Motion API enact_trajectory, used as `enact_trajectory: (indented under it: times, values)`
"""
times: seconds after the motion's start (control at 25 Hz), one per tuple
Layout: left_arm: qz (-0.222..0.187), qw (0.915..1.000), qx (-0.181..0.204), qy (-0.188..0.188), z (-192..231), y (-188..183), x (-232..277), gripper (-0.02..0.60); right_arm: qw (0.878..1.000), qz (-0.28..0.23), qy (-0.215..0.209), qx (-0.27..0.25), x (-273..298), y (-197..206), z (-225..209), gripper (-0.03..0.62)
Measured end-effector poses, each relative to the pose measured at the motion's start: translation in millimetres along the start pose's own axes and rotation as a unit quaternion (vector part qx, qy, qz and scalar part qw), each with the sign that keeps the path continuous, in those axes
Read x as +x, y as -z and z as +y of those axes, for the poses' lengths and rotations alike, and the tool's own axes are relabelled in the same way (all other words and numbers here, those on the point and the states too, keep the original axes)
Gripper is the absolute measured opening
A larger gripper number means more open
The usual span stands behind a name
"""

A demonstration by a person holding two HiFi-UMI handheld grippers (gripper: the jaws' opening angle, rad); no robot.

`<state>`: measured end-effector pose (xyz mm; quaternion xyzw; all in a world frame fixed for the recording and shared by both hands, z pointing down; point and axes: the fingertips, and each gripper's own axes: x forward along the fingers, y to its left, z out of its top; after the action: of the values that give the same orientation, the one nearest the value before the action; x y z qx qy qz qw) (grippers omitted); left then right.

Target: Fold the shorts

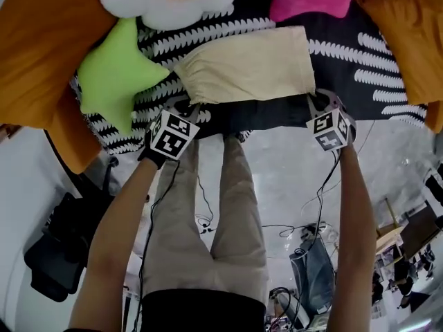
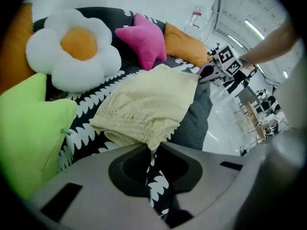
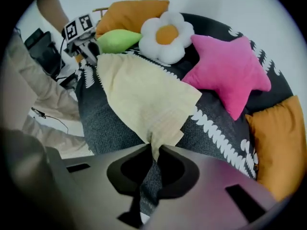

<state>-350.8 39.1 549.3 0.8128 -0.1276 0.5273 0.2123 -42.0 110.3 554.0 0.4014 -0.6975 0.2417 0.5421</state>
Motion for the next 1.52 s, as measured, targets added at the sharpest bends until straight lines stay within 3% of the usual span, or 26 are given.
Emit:
enact_trajectory:
  times: [0.2, 0.36, 0.44, 0.52, 0.6, 0.68, 0.8, 0.88, 0.92, 0.96, 1.0, 1.08, 1.16, 1.24, 1.28, 1.32, 1.44, 1.52]
  values:
    - [0.020, 0.9984, 0.039, 0.036, -9, 15, -17, 0.048, 1.000, -0.014, 0.006, 0.008, -21, 9, 4, 0.041]
    - [0.056, 0.9947, 0.058, 0.064, -28, 31, -18, 0.048, 0.999, 0.047, -0.008, 0.011, -16, 51, 9, 0.041]
    - [0.078, 0.9924, 0.061, 0.073, -31, 43, -15, 0.078, 0.997, 0.070, 0.005, 0.025, -4, 61, 16, 0.058]
    - [0.113, 0.9862, 0.086, 0.085, -26, 56, -20, 0.184, 0.994, 0.068, 0.040, 0.070, 3, 56, 20, 0.165]
    - [0.145, 0.9770, 0.124, 0.096, -25, 62, -34, 0.238, 0.989, 0.058, 0.060, 0.125, -3, 54, 21, 0.254]
    - [0.154, 0.9672, 0.178, 0.096, -21, 51, -51, 0.244, 0.979, 0.048, 0.088, 0.176, -17, 59, 22, 0.265]
    - [0.133, 0.9487, 0.271, 0.092, 5, -3, -66, 0.236, 0.946, 0.014, 0.135, 0.295, -34, 58, 40, 0.284]
    - [0.104, 0.9392, 0.314, 0.092, -6, -47, -59, 0.232, 0.928, -0.014, 0.130, 0.348, -42, 56, 55, 0.279]
    - [0.094, 0.9289, 0.345, 0.096, -15, -67, -52, 0.232, 0.923, -0.025, 0.123, 0.365, -44, 52, 66, 0.277]
    - [0.089, 0.9101, 0.391, 0.105, -22, -86, -44, 0.230, 0.915, -0.035, 0.117, 0.384, -44, 43, 80, 0.271]
    - [0.088, 0.8817, 0.448, 0.118, -26, -104, -35, 0.229, 0.905, -0.043, 0.113, 0.407, -41, 30, 96, 0.268]
    - [0.096, 0.8066, 0.566, 0.143, -35, -131, -16, 0.219, 0.887, -0.059, 0.103, 0.446, -31, 2, 123, 0.267]
    - [0.111, 0.7157, 0.670, 0.161, -49, -139, 5, 0.221, 0.882, -0.070, 0.093, 0.456, -22, -20, 136, 0.258]
    - [0.120, 0.6138, 0.761, 0.171, -58, -139, 24, 0.241, 0.881, -0.078, 0.091, 0.457, -12, -40, 139, 0.237]
    - [0.115, 0.5717, 0.793, 0.175, -63, -138, 32, 0.244, 0.879, -0.082, 0.091, 0.460, -7, -50, 139, 0.212]
    - [0.107, 0.5407, 0.815, 0.179, -69, -137, 41, 0.247, 0.876, -0.085, 0.091, 0.466, -2, -56, 138, 0.201]
    - [0.101, 0.4731, 0.855, 0.188, -80, -128, 68, 0.264, 0.865, -0.090, 0.101, 0.483, 12, -64, 130, 0.199]
    - [0.120, 0.4188, 0.883, 0.175, -68, -123, 89, 0.301, 0.866, -0.090, 0.103, 0.482, 24, -68, 121, 0.202]
